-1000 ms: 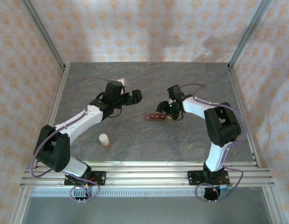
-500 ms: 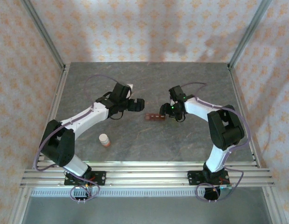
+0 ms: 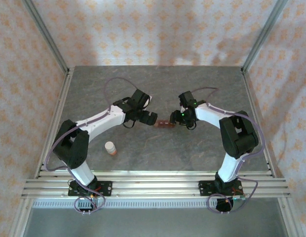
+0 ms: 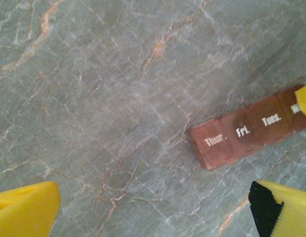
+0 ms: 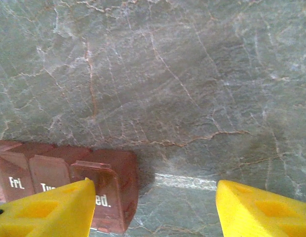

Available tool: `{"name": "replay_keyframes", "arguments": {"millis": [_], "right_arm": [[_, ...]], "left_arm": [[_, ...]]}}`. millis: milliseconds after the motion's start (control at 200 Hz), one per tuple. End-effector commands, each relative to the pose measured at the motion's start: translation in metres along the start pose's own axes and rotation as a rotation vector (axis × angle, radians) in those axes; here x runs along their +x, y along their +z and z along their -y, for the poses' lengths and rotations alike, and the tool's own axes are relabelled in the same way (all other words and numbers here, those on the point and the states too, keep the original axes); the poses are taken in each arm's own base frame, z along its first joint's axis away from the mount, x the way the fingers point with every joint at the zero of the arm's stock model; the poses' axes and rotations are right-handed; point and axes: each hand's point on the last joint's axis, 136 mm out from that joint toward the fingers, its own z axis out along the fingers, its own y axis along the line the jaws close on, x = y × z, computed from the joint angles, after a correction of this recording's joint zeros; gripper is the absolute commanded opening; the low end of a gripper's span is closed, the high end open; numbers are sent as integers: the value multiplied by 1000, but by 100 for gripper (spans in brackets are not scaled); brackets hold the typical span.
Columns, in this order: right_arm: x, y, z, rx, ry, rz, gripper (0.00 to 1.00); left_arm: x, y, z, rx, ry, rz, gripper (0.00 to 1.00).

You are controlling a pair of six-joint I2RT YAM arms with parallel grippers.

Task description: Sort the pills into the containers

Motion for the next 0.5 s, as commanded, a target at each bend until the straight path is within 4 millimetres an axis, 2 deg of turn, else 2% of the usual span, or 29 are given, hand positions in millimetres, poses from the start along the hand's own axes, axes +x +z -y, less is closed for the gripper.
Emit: {"name": "replay_keyframes", "arguments": {"millis": [0, 495], "right_arm": [[8, 6, 12, 66, -23, -31, 65], [11, 13, 16, 96, -36, -54, 64]], "left_arm": [[6, 0, -3, -54, 86, -46, 100], [28, 22, 15, -31, 200, -162, 100]]}}
